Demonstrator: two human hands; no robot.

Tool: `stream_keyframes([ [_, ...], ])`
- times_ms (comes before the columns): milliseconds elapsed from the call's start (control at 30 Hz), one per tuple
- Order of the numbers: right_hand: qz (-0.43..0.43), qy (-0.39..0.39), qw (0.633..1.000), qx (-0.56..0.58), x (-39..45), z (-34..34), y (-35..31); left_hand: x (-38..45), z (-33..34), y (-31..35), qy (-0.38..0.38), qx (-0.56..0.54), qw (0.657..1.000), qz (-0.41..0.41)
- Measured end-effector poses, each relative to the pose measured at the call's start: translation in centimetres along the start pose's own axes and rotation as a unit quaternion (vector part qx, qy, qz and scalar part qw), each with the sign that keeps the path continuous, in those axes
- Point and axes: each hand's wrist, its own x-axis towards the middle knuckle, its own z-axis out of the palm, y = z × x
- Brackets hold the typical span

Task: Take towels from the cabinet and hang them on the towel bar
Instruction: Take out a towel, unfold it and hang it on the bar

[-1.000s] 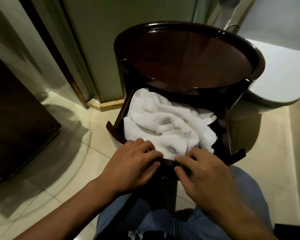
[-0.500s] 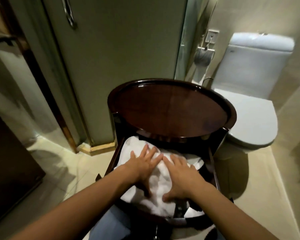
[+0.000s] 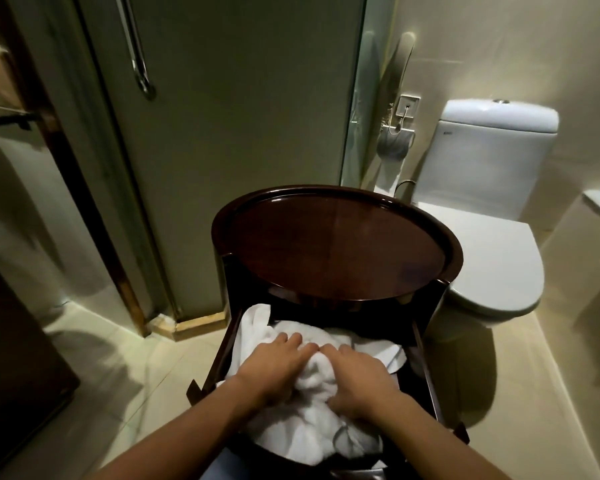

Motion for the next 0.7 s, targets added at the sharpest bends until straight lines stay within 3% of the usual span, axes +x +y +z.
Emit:
stream_keyframes([
  [200, -0.027, 0.056, 0.998, -0.011, -0.8, -3.1, -0.1, -0.2, -2.4, -0.5, 0.071, -0.033, 0.997, 0.002],
  [433, -0.062, 0.204, 0.973, -0.086, -1.9, -12.0, 0.5, 1.1, -9.4, -1.5, 0.217, -0.035, 0.975, 0.039],
  [700, -0.022, 0.246, 0.961, -0.125, 0.8, -17.2, 1.6, 5.2, -14.5, -2.3, 0.274, 0.0, 0.961, 0.018],
])
